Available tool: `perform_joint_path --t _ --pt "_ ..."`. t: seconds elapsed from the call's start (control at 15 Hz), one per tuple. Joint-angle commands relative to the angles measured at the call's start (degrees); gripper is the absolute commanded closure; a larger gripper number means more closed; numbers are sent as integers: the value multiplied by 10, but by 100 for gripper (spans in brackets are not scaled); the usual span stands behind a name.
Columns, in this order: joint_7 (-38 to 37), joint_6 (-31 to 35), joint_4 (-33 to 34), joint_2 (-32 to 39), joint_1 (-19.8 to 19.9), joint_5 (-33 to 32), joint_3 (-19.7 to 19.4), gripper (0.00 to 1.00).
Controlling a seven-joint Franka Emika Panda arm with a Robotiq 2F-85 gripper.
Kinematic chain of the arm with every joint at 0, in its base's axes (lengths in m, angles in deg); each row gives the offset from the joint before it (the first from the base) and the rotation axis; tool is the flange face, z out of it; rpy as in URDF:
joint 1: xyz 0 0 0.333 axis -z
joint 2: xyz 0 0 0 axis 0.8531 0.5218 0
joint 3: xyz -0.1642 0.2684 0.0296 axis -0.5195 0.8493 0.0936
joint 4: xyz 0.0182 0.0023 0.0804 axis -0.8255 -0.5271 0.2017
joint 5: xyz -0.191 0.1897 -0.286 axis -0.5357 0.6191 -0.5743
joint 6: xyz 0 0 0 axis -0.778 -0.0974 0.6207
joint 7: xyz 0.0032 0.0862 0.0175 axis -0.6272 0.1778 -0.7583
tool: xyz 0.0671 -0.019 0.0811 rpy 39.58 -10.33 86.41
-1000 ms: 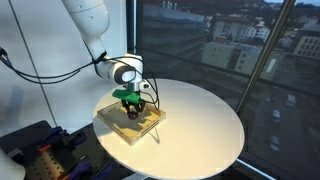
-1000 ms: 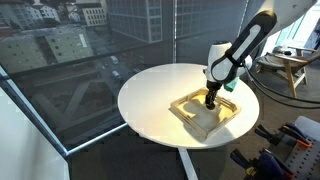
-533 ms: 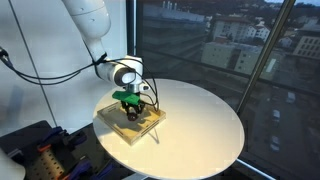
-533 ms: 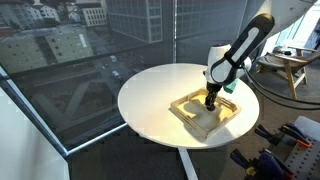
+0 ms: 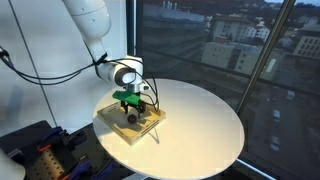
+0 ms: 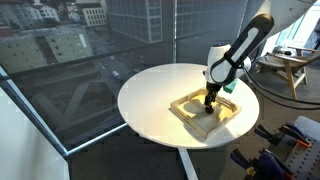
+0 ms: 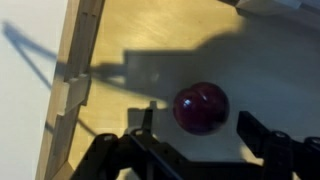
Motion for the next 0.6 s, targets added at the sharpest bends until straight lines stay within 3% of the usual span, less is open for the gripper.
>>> perform_joint_path --t 0.0,0.53 --pt "-20 4 6 1 -1 -19 -3 0" --pt "-19 -8 6 -10 2 -16 -1 0"
